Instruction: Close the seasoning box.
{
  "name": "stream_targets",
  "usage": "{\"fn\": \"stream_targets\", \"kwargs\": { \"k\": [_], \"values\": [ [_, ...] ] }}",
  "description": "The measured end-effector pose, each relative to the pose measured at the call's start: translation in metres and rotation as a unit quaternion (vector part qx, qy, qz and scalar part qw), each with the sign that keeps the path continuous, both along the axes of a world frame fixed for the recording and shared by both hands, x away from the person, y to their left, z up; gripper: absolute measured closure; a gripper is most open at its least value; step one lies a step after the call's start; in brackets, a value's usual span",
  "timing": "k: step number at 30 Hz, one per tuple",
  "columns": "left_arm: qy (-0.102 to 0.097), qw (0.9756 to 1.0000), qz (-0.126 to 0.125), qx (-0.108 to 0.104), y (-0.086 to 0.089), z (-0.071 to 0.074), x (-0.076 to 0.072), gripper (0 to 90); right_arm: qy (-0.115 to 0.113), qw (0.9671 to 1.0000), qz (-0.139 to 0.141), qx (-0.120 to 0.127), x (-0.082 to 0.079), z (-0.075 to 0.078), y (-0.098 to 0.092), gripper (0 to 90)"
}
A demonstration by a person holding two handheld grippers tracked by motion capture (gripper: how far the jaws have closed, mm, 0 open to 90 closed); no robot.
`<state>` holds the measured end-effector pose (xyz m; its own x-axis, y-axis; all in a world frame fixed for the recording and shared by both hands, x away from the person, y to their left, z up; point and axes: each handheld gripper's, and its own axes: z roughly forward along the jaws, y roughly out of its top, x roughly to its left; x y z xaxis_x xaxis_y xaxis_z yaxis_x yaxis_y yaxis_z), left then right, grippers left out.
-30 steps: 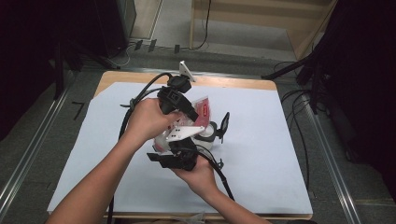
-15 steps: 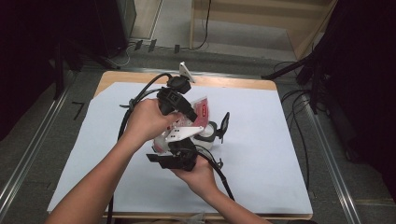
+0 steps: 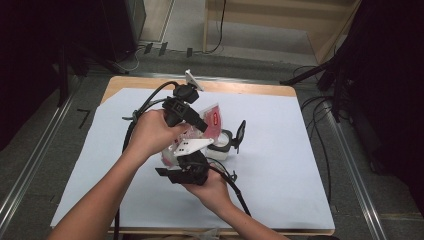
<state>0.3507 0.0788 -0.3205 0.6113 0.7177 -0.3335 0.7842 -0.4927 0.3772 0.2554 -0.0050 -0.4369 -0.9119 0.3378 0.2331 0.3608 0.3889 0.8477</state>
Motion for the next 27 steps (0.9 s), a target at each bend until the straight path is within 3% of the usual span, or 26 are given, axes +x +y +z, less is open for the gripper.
{"fn": "stream_targets", "kwargs": {
  "k": [14,27],
  "values": [
    [-0.017,0.9997,-0.005,-0.016,0.01,-0.006,-0.011,77.6,-0.025,0.9996,0.005,-0.011,-0.006,-0.009,0.004,61.9],
    [-0.014,0.9996,-0.018,-0.017,0.012,-0.01,-0.014,77.2,-0.033,0.9991,0.016,-0.019,-0.01,-0.016,0.005,59.5]
  ]
}}
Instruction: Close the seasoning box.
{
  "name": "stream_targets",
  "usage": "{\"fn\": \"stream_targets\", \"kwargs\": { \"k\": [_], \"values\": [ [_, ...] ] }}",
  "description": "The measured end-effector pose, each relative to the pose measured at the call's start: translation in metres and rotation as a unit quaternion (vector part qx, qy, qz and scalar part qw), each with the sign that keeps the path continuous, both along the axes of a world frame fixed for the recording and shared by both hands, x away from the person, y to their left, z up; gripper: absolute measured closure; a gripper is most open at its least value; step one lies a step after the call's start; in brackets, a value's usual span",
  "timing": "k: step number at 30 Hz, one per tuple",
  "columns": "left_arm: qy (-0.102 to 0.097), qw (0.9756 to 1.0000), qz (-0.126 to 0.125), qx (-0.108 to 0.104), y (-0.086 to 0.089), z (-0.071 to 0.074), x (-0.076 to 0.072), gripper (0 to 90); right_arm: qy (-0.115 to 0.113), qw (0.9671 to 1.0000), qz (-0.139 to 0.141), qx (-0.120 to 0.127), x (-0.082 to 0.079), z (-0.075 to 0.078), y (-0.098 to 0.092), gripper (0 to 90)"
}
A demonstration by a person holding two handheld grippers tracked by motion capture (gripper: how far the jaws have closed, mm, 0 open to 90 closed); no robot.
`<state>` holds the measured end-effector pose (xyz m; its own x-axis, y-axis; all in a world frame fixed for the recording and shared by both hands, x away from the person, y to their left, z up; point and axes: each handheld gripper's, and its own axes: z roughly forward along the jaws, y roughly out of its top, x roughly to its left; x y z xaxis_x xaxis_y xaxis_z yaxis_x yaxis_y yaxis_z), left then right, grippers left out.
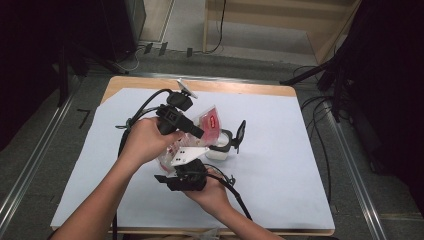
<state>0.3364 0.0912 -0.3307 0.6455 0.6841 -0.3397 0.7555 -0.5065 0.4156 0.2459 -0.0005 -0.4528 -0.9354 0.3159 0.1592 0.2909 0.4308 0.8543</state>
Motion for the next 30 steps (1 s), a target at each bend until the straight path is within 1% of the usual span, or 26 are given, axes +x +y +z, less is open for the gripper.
{"fn": "stream_targets", "kwargs": {
  "k": [1,5,9,11,12,15,18,22,24,28,30],
  "values": [
    [-0.003,1.0,0.001,-0.001,0.0,-0.001,-0.001,77.1,0.0,1.0,-0.001,0.0,0.0,0.0,0.0,59.3],
    [-0.005,1.0,-0.004,0.0,0.0,-0.002,-0.001,77.3,-0.009,0.9999,0.005,-0.006,-0.001,-0.003,0.001,58.7],
    [0.001,1.0,-0.009,-0.003,0.001,-0.005,-0.001,77.3,-0.013,0.9998,0.005,-0.016,-0.002,-0.007,0.001,58.7],
    [0.001,0.9999,-0.009,-0.007,0.001,-0.007,0.0,77.4,-0.011,0.9997,0.003,-0.021,-0.002,-0.009,0.001,58.7],
    [0.004,0.9999,-0.009,-0.007,0.001,-0.007,0.0,77.5,-0.011,0.9997,0.002,-0.021,-0.001,-0.009,0.0,58.7],
    [0.005,0.9999,-0.013,-0.008,0.0,-0.008,0.002,77.6,-0.001,0.9998,0.001,-0.018,0.0,-0.011,-0.001,59.3],
    [0.003,0.9999,-0.013,-0.007,0.0,-0.009,0.002,78.0,-0.001,0.9998,0.002,-0.018,0.0,-0.011,-0.001,59.5],
    [0.0,0.9999,-0.014,-0.004,0.002,-0.009,0.0,79.1,-0.008,0.9996,0.004,-0.026,0.0,-0.012,0.0,59.6],
    [0.001,0.9999,-0.013,-0.008,0.003,-0.01,0.0,79.1,-0.008,0.9995,0.004,-0.029,0.0,-0.013,0.0,60.1],
    [-0.002,0.9998,-0.018,-0.013,0.006,-0.012,0.0,79.4,-0.008,0.9995,0.004,-0.032,0.0,-0.014,0.0,61.0],
    [-0.004,0.9997,-0.016,-0.016,0.008,-0.013,0.0,80.0,-0.007,0.9995,0.004,-0.032,0.0,-0.014,0.0,61.0]
  ]
}}
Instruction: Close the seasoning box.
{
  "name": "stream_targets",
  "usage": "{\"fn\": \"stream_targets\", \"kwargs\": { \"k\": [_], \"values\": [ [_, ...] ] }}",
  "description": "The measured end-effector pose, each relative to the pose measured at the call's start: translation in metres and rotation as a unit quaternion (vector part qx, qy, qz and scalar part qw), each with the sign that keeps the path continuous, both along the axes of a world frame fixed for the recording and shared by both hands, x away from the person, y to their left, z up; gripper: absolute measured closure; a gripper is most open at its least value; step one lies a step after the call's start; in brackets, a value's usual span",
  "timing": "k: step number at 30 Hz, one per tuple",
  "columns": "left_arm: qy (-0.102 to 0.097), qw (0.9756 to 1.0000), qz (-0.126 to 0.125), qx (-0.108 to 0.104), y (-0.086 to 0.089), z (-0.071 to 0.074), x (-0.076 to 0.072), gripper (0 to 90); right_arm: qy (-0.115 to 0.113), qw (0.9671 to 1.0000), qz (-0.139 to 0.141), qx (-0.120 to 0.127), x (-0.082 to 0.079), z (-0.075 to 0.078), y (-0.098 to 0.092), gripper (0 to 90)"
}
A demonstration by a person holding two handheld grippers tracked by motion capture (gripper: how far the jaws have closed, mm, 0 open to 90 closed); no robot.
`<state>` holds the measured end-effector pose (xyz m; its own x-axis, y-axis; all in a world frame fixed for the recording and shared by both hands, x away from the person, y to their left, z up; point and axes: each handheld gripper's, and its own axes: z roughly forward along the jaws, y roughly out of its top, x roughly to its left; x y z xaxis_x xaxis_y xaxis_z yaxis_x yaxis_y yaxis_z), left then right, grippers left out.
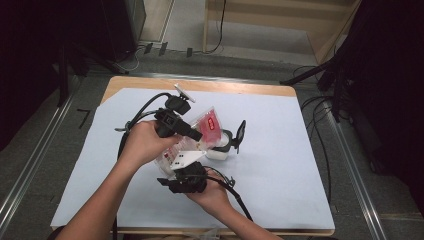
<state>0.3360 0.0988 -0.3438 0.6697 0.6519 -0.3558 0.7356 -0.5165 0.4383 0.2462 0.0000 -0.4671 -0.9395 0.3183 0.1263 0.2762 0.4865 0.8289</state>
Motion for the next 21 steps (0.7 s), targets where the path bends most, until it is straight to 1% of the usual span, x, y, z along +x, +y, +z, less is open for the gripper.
{"fn": "stream_targets", "kwargs": {
  "k": [3,5,7,8,11,20,21],
  "values": [
    [0.001,1.0,-0.002,0.0,0.0018,-0.0004,0.0,80.6,-0.001,1.0,0.0,0.0,0.0003,-0.0007,0.0002,61.0],
    [0.002,1.0,-0.002,-0.004,0.0029,-0.0011,0.0001,81.0,0.0,1.0,0.001,-0.001,0.0004,-0.0012,0.0002,60.9],
    [0.002,0.9999,0.007,-0.01,0.0027,-0.0021,-0.0004,81.6,0.001,1.0,0.003,-0.003,0.0006,-0.0014,0.0001,60.8],
    [0.002,1.0,0.003,-0.007,0.0037,-0.002,0.0004,81.8,0.003,1.0,0.002,-0.003,0.0006,-0.0014,0.0001,60.8],
    [0.002,1.0,0.003,-0.007,0.0038,-0.0022,0.0005,82.3,0.005,1.0,0.004,-0.003,0.0008,-0.0015,0.0002,61.0],
    [0.005,0.9999,0.006,-0.012,0.0051,-0.0033,0.0011,82.4,0.005,1.0,0.003,-0.005,0.0013,-0.0024,0.0,61.4],
    [0.007,0.9998,0.011,-0.015,0.0048,-0.0033,0.0014,82.3,0.003,1.0,0.001,-0.003,0.0018,-0.0023,-0.0005,61.7]
  ]
}}
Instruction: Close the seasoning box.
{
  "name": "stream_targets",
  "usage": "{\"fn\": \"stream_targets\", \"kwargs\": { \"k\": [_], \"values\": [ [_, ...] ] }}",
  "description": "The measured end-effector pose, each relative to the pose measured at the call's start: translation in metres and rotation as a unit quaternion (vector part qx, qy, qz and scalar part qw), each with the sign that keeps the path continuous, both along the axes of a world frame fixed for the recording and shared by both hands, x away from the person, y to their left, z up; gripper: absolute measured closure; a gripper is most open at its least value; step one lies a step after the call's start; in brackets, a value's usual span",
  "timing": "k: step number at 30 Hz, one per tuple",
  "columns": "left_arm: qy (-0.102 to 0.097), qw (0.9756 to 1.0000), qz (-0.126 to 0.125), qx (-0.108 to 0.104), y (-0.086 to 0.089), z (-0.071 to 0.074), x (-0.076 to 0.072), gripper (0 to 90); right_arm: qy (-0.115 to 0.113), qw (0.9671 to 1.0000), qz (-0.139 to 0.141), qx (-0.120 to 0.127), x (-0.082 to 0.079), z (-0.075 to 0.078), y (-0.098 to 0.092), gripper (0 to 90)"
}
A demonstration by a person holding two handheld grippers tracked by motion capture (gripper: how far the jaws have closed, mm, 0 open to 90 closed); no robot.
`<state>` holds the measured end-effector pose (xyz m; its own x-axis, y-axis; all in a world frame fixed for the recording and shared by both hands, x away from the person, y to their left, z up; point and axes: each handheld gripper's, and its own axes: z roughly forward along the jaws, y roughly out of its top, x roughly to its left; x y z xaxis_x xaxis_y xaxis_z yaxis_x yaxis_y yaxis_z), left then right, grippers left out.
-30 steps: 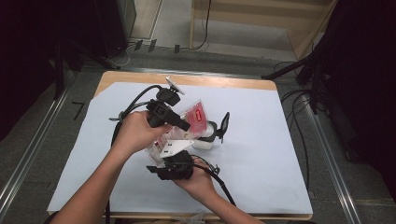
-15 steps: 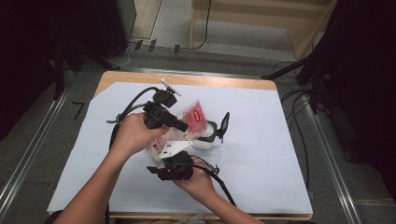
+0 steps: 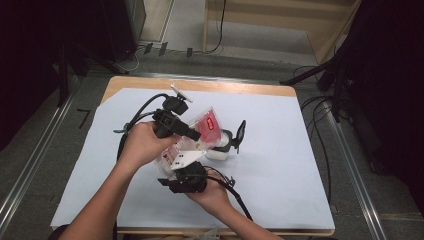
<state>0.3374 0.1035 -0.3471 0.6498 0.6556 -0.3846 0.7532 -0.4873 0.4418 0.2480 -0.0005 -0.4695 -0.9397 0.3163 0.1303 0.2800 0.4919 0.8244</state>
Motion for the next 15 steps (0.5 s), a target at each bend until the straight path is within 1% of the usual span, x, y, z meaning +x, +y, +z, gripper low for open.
{"fn": "stream_targets", "kwargs": {
  "k": [1,2,3,4,5,6,7,8,9,10,11,12,13,15],
  "values": [
    [0.004,1.0,0.001,-0.001,0.0,0.0,0.001,82.1,0.008,1.0,0.0,0.005,0.0,0.0,0.0,61.7],
    [0.005,1.0,0.004,-0.002,0.0,0.001,0.002,81.9,0.009,0.9999,-0.001,0.009,0.001,0.001,-0.001,61.8],
    [0.01,0.9999,0.009,-0.005,-0.001,0.002,0.003,81.8,0.016,0.9998,-0.002,0.012,0.001,0.003,-0.001,62.0],
    [0.012,0.9999,0.006,-0.002,-0.001,0.003,0.005,81.7,0.016,0.9998,-0.001,0.014,0.001,0.005,-0.001,62.2],
    [0.014,0.9998,0.012,-0.003,-0.003,0.004,0.006,81.6,0.015,0.9998,-0.002,0.014,0.001,0.007,-0.001,62.4],
    [0.016,0.9998,0.013,0.001,-0.005,0.007,0.007,81.5,0.011,0.9999,-0.002,0.013,0.001,0.01,0.0,62.5],
    [0.014,0.9998,0.013,0.009,-0.008,0.01,0.009,81.4,0.011,0.9998,-0.003,0.013,0.002,0.014,0.0,62.5],
    [0.016,0.9997,0.017,0.009,-0.009,0.012,0.009,81.1,0.019,0.9996,-0.004,0.02,0.003,0.017,0.0,62.6],
    [0.014,0.9997,0.015,0.014,-0.011,0.015,0.01,80.9,0.019,0.9995,-0.005,0.025,0.004,0.019,-0.001,62.5],
    [0.011,0.9995,0.021,0.019,-0.013,0.018,0.011,80.3,0.023,0.9993,-0.006,0.03,0.005,0.021,-0.002,61.8],
    [0.014,0.9992,0.027,0.027,-0.015,0.02,0.013,79.5,0.024,0.9991,-0.008,0.034,0.007,0.023,-0.002,61.5],
    [0.013,0.9991,0.027,0.031,-0.017,0.021,0.014,79.3,0.03,0.9988,-0.008,0.039,0.009,0.025,-0.003,61.4],
    [0.016,0.9989,0.026,0.037,-0.019,0.022,0.015,79.3,0.034,0.9985,-0.008,0.042,0.01,0.026,-0.003,61.3],
    [0.022,0.9987,0.023,0.04,-0.023,0.022,0.018,79.2,0.039,0.9981,-0.011,0.047,0.011,0.027,-0.005,60.9]
  ]
}}
